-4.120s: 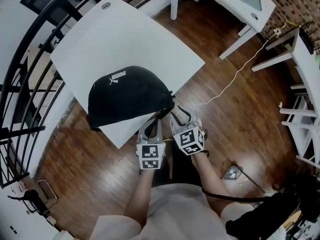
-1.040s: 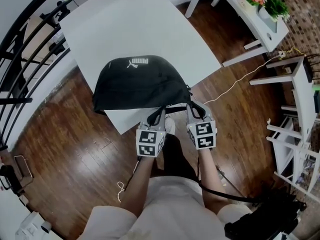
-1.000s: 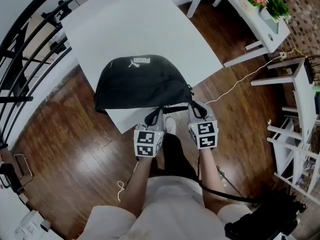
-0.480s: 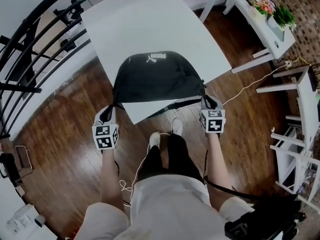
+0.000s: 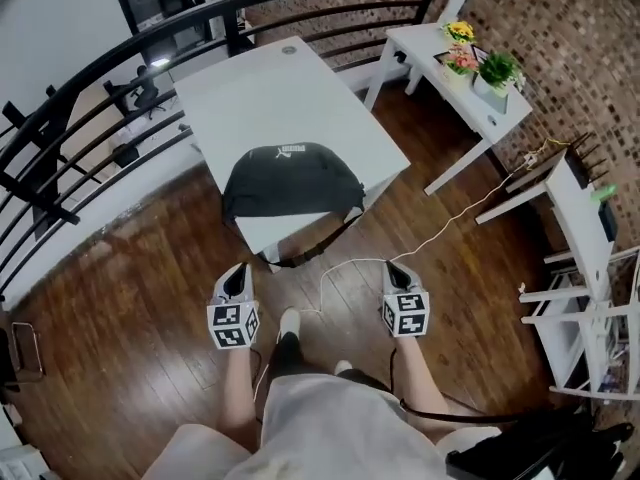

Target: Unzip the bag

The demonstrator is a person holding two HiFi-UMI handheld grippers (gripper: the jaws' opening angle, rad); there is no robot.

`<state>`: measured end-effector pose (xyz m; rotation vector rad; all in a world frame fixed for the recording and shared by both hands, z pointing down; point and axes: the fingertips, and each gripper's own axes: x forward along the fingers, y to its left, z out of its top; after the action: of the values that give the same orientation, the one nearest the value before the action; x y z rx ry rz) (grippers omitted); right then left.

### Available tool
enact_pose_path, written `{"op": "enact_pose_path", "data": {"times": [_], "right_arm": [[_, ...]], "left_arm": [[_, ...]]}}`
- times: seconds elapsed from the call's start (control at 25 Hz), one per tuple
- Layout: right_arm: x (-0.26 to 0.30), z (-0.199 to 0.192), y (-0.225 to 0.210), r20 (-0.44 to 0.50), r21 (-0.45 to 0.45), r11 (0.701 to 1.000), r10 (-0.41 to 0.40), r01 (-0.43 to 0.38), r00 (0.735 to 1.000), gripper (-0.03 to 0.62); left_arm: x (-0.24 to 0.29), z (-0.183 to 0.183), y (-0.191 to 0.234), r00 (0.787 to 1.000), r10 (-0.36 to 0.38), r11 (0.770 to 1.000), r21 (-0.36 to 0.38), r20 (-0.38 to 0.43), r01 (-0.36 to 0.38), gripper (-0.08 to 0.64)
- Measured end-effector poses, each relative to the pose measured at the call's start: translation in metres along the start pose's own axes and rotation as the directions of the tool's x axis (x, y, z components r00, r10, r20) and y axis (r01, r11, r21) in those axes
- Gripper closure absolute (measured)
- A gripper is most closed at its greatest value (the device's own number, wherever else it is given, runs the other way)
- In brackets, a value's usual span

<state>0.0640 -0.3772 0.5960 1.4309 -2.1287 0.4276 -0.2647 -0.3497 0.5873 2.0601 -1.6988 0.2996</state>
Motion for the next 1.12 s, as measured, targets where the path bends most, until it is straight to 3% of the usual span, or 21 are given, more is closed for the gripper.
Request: {"op": "enact_pose_path", "data": {"times": [0.08,0.24,0.4,0.52,0.64,0.8,1.12], "right_arm": [[-0.029,0.015,0.019,0.1,-0.015,0.999,0.052,-0.05,0.994,0.6],[-0.11,0.031,0.045,0.288,-0.035,0.995,0.101,-0.095,0.952,0.6],[-0.205,0.012,0.055,0.393,0.001,0.99,0.128,-0.14,0.91,0.601],[-0.266,0.008,0.064,0.427,-0.035,0.983,0.176,-0.178,0.887,0.601],[-0.32,0.031,0.068,0.481,-0.094,0.98,0.198,-0.175,0.854,0.601],[-0.359,0.051,0.065,0.547,-0.123,0.984,0.174,-0.127,0.819,0.601],[-0.378,0.088,0.077,0.571,-0.113,0.988,0.153,-0.107,0.807,0.601]], "left_arm": [[-0.016,0.003,-0.033,0.999,-0.028,0.999,0.031,0.044,0.027,0.543],[-0.071,0.019,-0.115,0.984,-0.078,0.991,0.117,0.162,0.059,0.543],[-0.16,0.024,-0.212,0.945,-0.131,0.977,0.2,0.299,0.072,0.543],[-0.217,0.031,-0.258,0.93,-0.159,0.962,0.263,0.331,0.071,0.543],[-0.256,0.065,-0.268,0.927,-0.137,0.946,0.324,0.349,0.018,0.543],[-0.292,0.088,-0.266,0.9,-0.131,0.949,0.315,0.416,-0.007,0.543],[-0.335,0.097,-0.287,0.87,-0.178,0.953,0.301,0.46,0.035,0.543]]}}
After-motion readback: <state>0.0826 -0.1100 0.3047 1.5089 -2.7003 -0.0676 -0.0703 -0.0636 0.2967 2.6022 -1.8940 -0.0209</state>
